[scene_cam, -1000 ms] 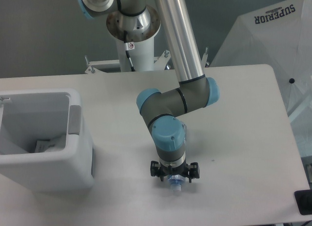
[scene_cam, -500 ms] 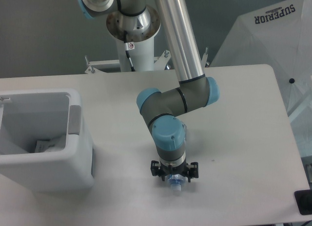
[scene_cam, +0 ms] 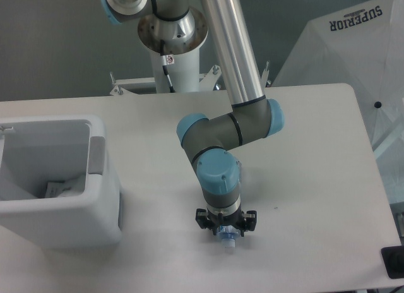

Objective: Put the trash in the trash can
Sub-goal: 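Lower the gripper and close it around the bottle's cap end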

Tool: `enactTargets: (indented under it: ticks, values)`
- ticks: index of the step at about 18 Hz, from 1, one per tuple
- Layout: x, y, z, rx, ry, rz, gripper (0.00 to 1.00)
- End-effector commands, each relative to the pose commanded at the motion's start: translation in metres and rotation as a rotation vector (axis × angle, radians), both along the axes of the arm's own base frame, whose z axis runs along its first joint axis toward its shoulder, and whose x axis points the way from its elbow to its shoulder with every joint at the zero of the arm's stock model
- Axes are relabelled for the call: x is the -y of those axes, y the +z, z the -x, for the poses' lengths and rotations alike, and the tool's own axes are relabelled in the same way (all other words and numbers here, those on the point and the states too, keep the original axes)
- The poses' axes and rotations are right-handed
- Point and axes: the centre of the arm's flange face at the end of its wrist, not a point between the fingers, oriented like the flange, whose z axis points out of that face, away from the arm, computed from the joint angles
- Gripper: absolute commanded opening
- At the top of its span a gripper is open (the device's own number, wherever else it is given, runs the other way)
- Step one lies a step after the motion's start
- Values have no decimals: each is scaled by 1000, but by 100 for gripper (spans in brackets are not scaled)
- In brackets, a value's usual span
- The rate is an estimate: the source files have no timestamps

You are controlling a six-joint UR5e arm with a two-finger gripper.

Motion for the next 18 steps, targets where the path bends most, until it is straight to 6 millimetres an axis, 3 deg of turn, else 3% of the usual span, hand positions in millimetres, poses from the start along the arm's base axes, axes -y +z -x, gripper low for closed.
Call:
enactTargets:
  ticks: [13,16,18]
  values:
    - [0,6,1,-7,0,-6,68]
    - [1,26,3,-25,2,-29,68]
    - [4,33,5,-33,7,-37,63]
